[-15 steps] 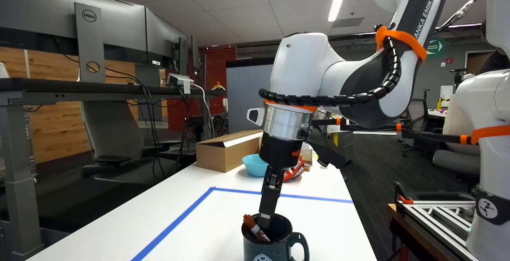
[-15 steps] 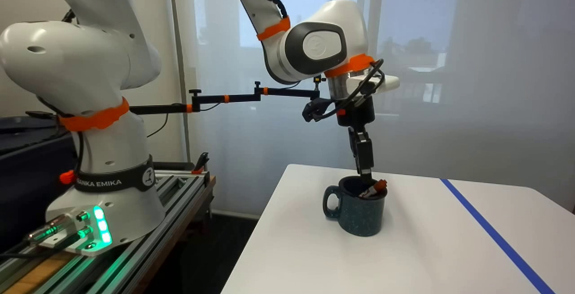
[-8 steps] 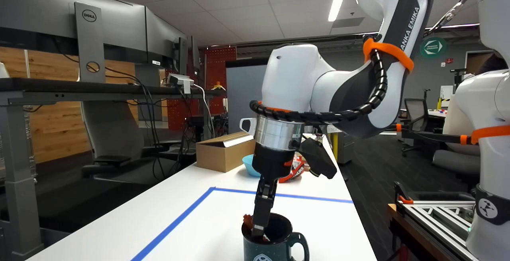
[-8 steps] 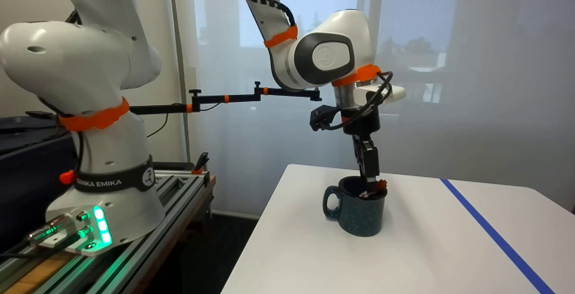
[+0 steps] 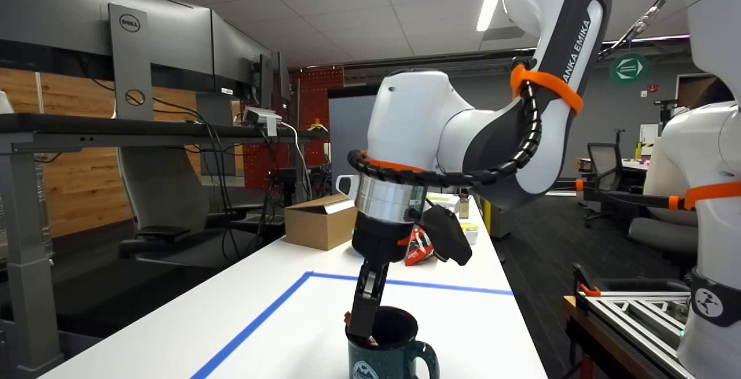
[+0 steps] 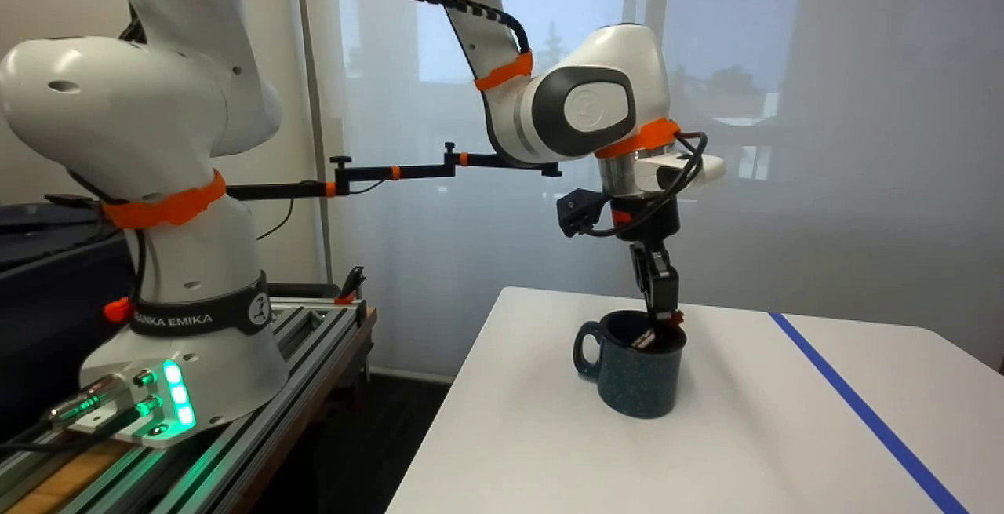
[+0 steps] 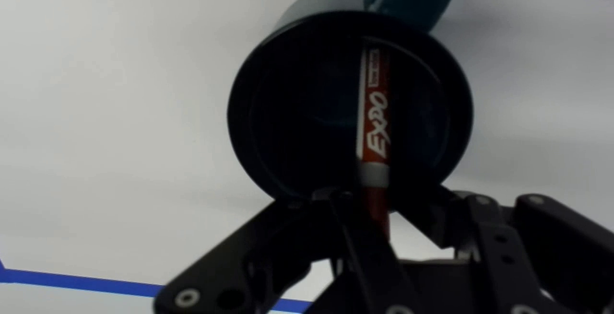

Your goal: Put the marker on the table

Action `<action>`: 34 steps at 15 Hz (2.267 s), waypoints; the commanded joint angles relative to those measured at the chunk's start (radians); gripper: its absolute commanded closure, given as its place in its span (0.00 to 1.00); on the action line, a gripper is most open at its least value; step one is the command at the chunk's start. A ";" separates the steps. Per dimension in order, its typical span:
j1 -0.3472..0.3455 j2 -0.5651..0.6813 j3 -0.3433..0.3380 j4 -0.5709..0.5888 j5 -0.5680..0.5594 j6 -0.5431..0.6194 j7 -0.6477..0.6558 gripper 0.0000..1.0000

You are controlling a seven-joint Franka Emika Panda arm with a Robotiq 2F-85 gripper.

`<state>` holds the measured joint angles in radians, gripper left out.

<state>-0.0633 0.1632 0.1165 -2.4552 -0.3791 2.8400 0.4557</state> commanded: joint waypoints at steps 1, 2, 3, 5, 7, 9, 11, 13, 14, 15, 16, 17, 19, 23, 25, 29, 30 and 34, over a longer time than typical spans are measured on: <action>0.016 0.031 -0.012 0.025 -0.035 0.011 0.037 0.81; 0.017 0.031 -0.012 0.025 -0.034 0.010 0.039 0.81; 0.017 0.031 -0.012 0.025 -0.034 0.010 0.039 0.86; 0.018 0.029 -0.013 0.024 -0.035 0.009 0.044 0.94; 0.020 0.017 -0.011 0.021 -0.029 0.000 0.049 0.94; 0.023 -0.007 -0.008 0.014 -0.027 -0.012 0.060 0.94; 0.029 -0.040 -0.004 0.004 -0.024 -0.023 0.074 0.94; 0.038 -0.089 -0.002 -0.007 -0.025 -0.037 0.093 0.94; 0.042 -0.115 0.000 -0.010 -0.023 -0.045 0.098 0.94; 0.045 -0.144 0.001 -0.014 -0.027 -0.052 0.106 0.94; 0.046 -0.164 0.003 -0.013 -0.028 -0.062 0.110 0.94; 0.048 -0.190 0.005 -0.011 -0.033 -0.076 0.120 0.94; 0.053 -0.221 0.017 0.014 -0.033 -0.100 0.134 0.94; 0.072 -0.199 0.058 0.109 -0.031 -0.121 0.156 0.94; 0.077 -0.148 0.079 0.180 -0.044 -0.131 0.179 0.94; 0.081 0.007 0.081 0.318 -0.104 -0.153 0.228 0.94; 0.084 0.045 0.073 0.349 -0.122 -0.164 0.242 0.94; 0.172 0.212 -0.040 0.473 -0.096 -0.202 0.223 0.94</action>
<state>0.0134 0.2495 0.1770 -2.1044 -0.4842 2.6801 0.6736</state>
